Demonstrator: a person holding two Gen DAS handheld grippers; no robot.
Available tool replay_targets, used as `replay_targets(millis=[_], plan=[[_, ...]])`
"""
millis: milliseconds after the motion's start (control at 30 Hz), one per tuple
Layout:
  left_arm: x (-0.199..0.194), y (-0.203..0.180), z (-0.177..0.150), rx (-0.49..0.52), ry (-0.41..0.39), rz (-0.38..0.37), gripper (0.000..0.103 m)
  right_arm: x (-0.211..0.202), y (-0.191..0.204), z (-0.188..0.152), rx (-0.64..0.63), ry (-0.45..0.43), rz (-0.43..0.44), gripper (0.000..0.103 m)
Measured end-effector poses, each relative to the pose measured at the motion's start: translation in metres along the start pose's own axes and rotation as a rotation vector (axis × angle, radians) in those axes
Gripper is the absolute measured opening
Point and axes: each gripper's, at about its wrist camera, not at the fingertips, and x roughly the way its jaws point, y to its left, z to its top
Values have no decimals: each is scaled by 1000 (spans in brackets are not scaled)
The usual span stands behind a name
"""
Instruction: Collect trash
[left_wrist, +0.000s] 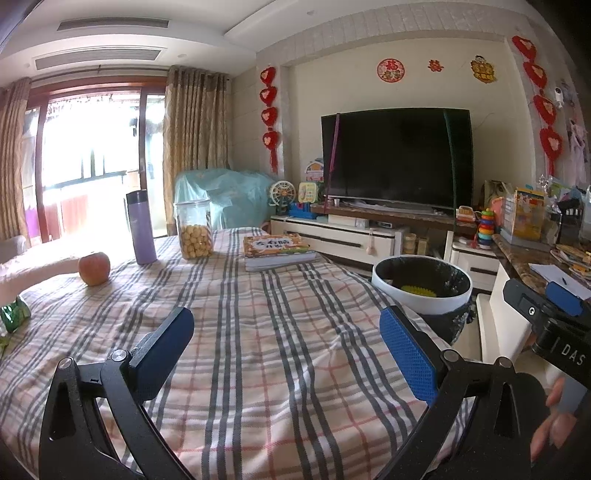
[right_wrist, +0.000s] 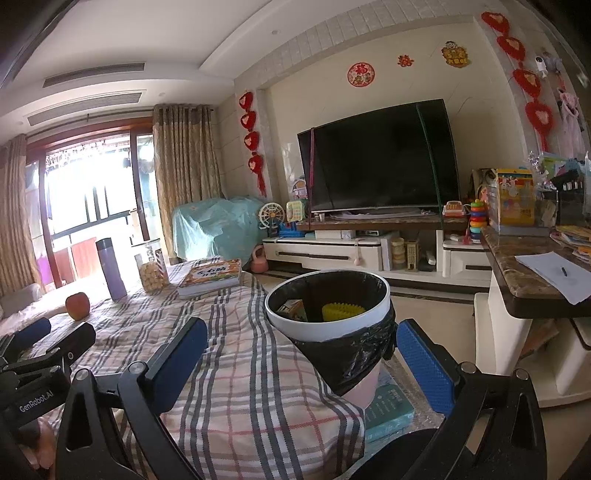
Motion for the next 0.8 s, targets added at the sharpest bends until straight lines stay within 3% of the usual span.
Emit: replay_targets(millis=[800], plan=[[0,-3,-2,4,9,-13,103,-5,5,2,4,-5,13,103]])
